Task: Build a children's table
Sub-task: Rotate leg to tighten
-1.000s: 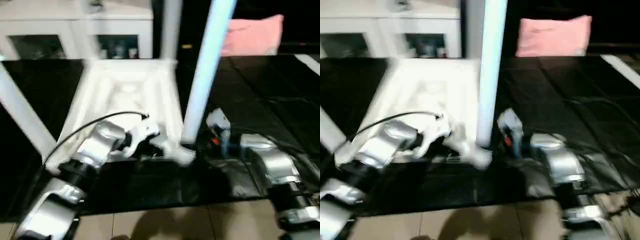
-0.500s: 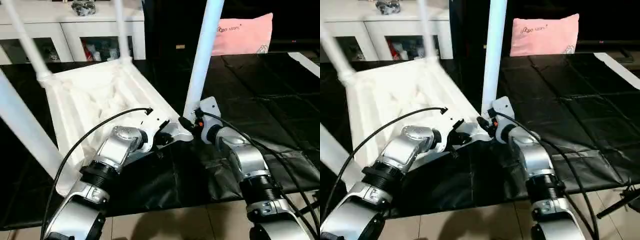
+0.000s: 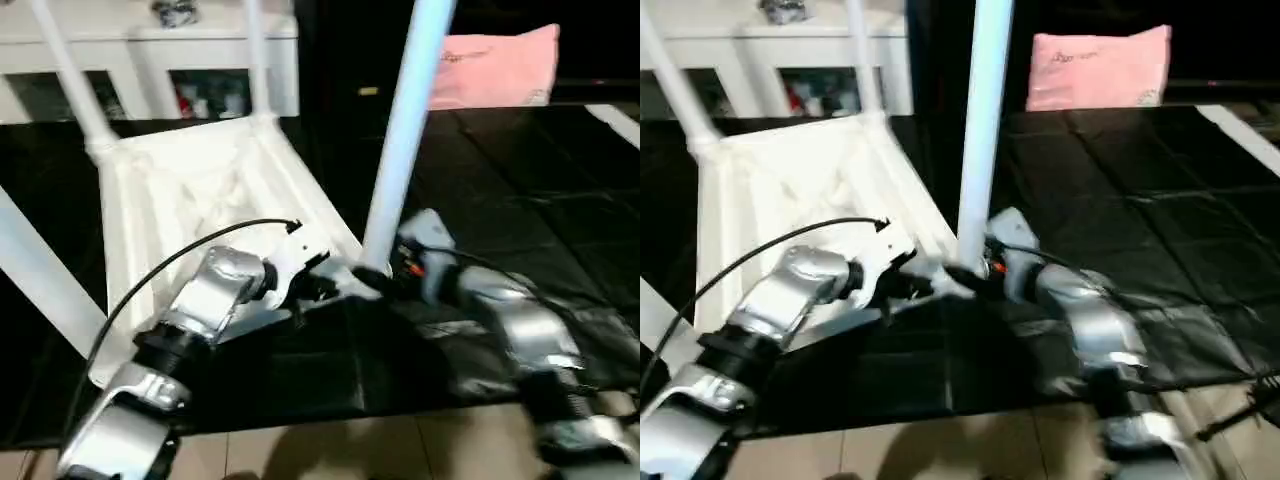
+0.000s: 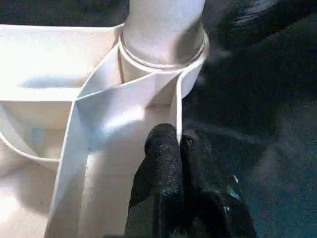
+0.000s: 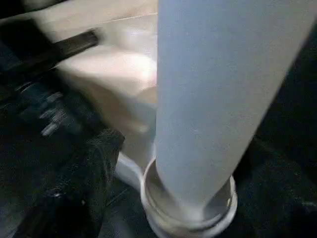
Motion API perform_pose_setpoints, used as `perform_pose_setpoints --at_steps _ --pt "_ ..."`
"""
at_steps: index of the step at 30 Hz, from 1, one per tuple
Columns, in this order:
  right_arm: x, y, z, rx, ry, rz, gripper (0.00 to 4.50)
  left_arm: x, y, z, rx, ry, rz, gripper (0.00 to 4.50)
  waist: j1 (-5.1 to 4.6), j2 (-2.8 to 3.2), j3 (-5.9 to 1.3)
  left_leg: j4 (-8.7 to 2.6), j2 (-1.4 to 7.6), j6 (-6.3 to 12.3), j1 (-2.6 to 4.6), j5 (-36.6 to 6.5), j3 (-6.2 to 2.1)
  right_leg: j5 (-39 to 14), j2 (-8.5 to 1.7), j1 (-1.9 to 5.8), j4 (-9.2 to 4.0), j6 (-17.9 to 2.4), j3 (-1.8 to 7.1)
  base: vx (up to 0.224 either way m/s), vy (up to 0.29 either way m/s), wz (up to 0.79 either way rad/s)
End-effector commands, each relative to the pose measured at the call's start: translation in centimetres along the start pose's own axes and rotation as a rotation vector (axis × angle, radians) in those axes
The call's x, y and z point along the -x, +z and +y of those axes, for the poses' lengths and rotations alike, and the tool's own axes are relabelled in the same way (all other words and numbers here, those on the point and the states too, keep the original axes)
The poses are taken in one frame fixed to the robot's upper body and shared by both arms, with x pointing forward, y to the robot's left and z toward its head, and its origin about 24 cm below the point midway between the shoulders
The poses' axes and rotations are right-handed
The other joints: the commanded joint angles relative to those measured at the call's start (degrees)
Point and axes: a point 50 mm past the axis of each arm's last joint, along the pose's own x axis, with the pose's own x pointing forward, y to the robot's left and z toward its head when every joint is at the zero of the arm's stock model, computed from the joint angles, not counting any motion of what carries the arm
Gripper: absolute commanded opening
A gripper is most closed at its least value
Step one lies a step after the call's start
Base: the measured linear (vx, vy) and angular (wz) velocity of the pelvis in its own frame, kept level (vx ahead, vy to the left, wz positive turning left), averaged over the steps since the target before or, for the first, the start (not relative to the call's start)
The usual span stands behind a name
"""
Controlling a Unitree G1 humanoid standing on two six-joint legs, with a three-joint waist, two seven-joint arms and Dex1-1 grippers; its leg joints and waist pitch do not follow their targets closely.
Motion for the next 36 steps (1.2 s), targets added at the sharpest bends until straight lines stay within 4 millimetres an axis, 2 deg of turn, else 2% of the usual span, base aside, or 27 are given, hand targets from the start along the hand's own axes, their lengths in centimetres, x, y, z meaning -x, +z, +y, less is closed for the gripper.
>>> perform_pose_setpoints --at_steps 1,3,5,6,8,9,11,12,21,22,24,30,34,36 --pt "-0.1 0.7 1.3 0.034 0.179 -0.020 4.05 0.4 1.7 -0.7 -0.112 -0.091 -0.046 0.00 0.38 -0.23 -4.13 -3.61 1.82 5.73 -0.24 -5.29 -0.57 -13.40 -4.09 4.04 -3.97 -7.69 3.96 0.000 0.000 0.00" --pt "0.6 0.8 1.0 0.050 0.220 -0.004 4.41 0.8 1.4 -1.0 -0.141 -0.156 -0.027 0.00 0.68 -0.18 -4.07 -3.55 1.95 5.78 -0.23 -5.58 -0.38 -13.51 -4.19 3.84 -3.88 -8.39 4.04 0.000 0.000 0.00" --pt "0.9 0.9 0.7 0.063 0.241 0.012 4.48 1.1 1.1 -1.2 -0.167 -0.196 -0.004 0.00 0.95 -0.24 -3.98 -3.62 1.98 5.41 -0.14 -6.31 -0.35 -14.79 -4.18 3.73 -4.05 -8.28 4.01 0.000 0.000 0.00" --pt "1.1 0.9 0.6 0.073 0.256 0.026 4.48 1.3 0.9 -1.4 -0.185 -0.226 0.013 0.00 1.06 -0.41 -3.93 -3.65 1.97 5.02 -0.12 -6.81 -0.31 -15.85 -4.18 3.68 -4.15 -7.93 4.01 0.000 0.000 0.00" --pt "1.2 1.0 0.5 0.085 0.266 0.036 4.48 1.5 0.8 -1.4 -0.200 -0.247 0.025 0.00 1.35 -0.30 -3.95 -3.68 2.03 4.45 -0.05 -6.75 -0.37 -16.34 -4.24 3.64 -4.10 -7.69 4.08 0.000 0.000 0.00" --pt "1.4 1.0 0.3 0.097 0.274 0.049 4.48 1.7 0.8 -1.5 -0.214 -0.271 0.034 0.00 1.37 -0.60 -3.94 -3.71 2.06 4.41 0.00 -6.66 -0.28 -16.28 -4.19 3.61 -4.16 -7.62 4.14 0.000 0.000 0.00" --pt "1.5 1.1 0.4 0.111 0.309 0.062 4.48 1.9 0.8 -1.6 -0.235 -0.304 0.045 0.00 1.94 -0.50 -3.96 -3.73 2.08 4.08 0.08 -6.52 -0.30 -16.40 -4.24 3.63 -4.03 -7.54 4.20 0.000 0.000 0.00" --pt "1.7 1.1 0.7 0.129 0.368 0.078 4.48 2.1 0.8 -1.8 -0.260 -0.344 0.058 0.00 2.08 -0.72 -3.98 -3.70 2.10 4.17 0.05 -6.13 -0.29 -15.73 -4.21 3.61 -3.82 -7.70 4.19 0.000 0.000 0.00" --pt "1.8 0.6 1.4 0.131 0.512 0.121 4.48 2.2 1.1 -2.3 -0.322 -0.434 0.089 0.00 2.53 -0.64 -3.97 -3.64 2.14 4.21 -0.09 -6.41 -0.31 -16.33 -4.26 3.64 -3.88 -7.61 4.18 0.000 0.000 0.00" --pt "1.8 0.6 1.4 0.129 0.524 0.125 4.31 2.1 1.2 -2.4 -0.328 -0.439 0.090 0.00 2.57 -0.67 -3.99 -3.63 2.09 4.09 -0.09 -6.31 -0.29 -16.47 -4.25 3.66 -3.89 -7.51 4.19 0.000 0.000 0.00" --pt "1.7 0.5 1.6 0.128 0.547 0.125 4.31 1.9 1.4 -2.5 -0.337 -0.449 0.087 0.00 2.63 -0.68 -4.00 -3.59 2.07 4.07 -0.12 -6.29 -0.28 -16.80 -4.25 3.65 -3.95 -7.32 4.17 0.000 0.000 0.00" --pt "1.6 0.5 1.6 0.113 0.584 0.125 3.60 1.7 1.5 -2.6 -0.349 -0.464 0.085 0.00 2.72 -0.75 -4.11 -3.51 2.08 4.26 -0.19 -5.79 -0.31 -16.10 -4.18 3.71 -3.80 -7.46 4.13 0.000 0.000 0.00" --pt "1.6 0.5 1.7 0.105 0.607 0.125 3.39 1.7 1.4 -2.6 -0.351 -0.464 0.088 0.00 2.71 -0.87 -4.11 -3.47 2.01 4.43 -0.26 -5.66 -0.28 -16.22 -4.16 3.77 -3.80 -7.40 4.08 0.000 0.000 0.00" --pt "1.7 0.5 1.7 0.102 0.611 0.126 3.12 1.7 1.4 -2.5 -0.350 -0.462 0.089 0.00 2.70 -0.90 -4.09 -3.49 2.02 4.40 -0.22 -5.67 -0.29 -17.02 -4.15 3.73 -3.89 -6.97 4.05 0.000 0.000 0.00"
